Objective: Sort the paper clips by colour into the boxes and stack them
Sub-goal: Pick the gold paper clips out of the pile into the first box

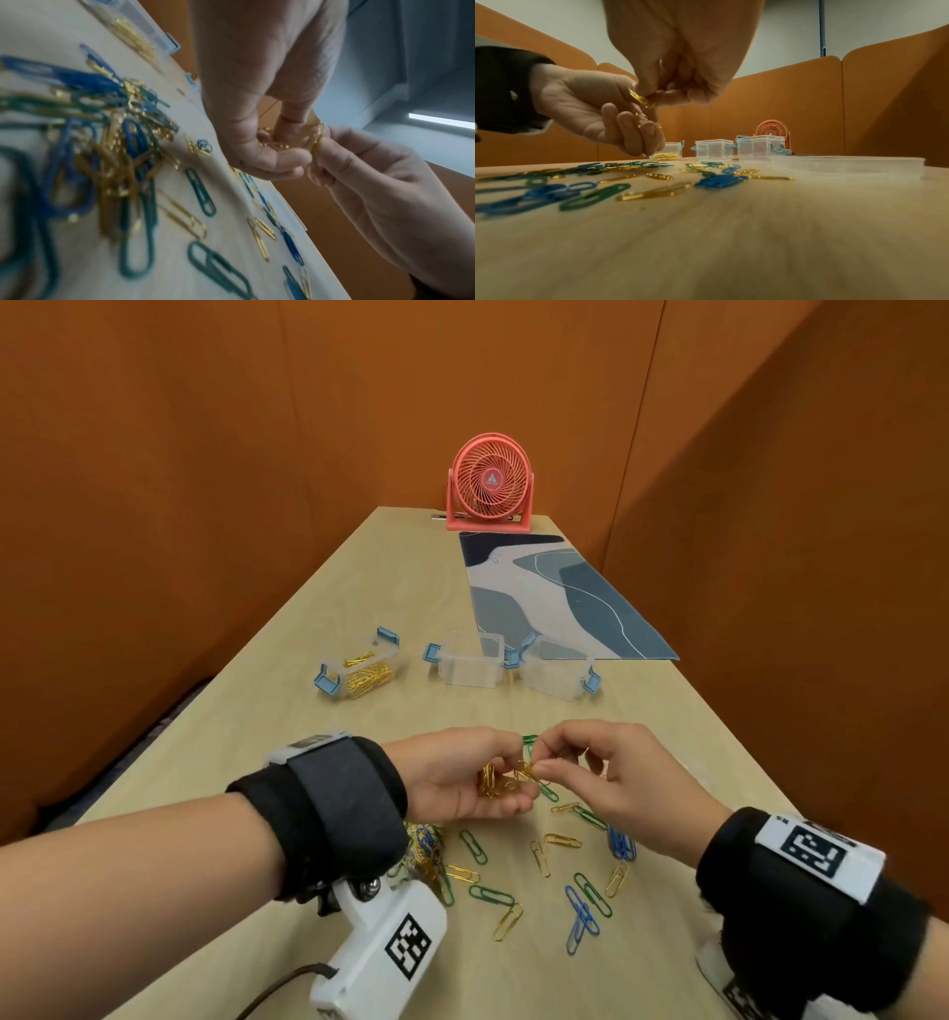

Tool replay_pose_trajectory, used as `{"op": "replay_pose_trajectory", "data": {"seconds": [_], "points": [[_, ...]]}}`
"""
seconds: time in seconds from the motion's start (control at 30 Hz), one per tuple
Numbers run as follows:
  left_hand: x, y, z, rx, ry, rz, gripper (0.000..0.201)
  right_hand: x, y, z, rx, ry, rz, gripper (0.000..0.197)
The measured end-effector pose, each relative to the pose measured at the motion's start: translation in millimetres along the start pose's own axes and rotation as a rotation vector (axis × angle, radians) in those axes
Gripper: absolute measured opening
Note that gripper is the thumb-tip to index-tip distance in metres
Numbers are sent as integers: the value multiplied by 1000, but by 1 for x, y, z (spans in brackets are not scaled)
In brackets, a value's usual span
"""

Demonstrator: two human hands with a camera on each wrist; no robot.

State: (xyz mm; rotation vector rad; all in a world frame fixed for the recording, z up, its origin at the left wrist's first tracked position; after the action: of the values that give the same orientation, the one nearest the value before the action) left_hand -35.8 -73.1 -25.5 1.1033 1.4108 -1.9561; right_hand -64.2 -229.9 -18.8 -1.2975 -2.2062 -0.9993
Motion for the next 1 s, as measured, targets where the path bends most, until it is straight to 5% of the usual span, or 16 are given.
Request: {"op": "replay_pose_trajectory", "data": {"seconds": [0.13, 0.37, 0.57, 0.7, 0.83, 1.0], "points": [[6, 4, 6, 68, -135, -1, 22, 0, 4, 3, 8, 32, -36, 7], [-16, 7, -26, -150, -128, 45, 30, -3, 6, 3, 38, -117, 31, 26], [-80, 13, -100, -598, -39, 231, 15, -11, 2, 3, 390, -397, 245, 62], [-100, 24, -131, -743, -91, 332, 28, -10, 3, 2, 407, -345, 290, 54], [-96, 32, -142, -726, 144, 350, 52, -10, 6, 2, 413, -303, 309, 39], [-77, 13, -109, -653, 681, 508, 26, -17, 7, 0, 365, -347, 258, 15]]}}
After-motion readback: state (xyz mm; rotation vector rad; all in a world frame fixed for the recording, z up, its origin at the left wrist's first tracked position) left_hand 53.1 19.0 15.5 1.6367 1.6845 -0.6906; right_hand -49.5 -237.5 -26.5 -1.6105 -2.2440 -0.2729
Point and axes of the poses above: each hand's wrist, its own y-axis towards the middle knuckle, its own z-axis out of the palm, x = y × z, the point moved 1 cm from there along y, towards the middle knuckle, and after that the axes turned 7 degrees about -x, right-handed, at the moved point
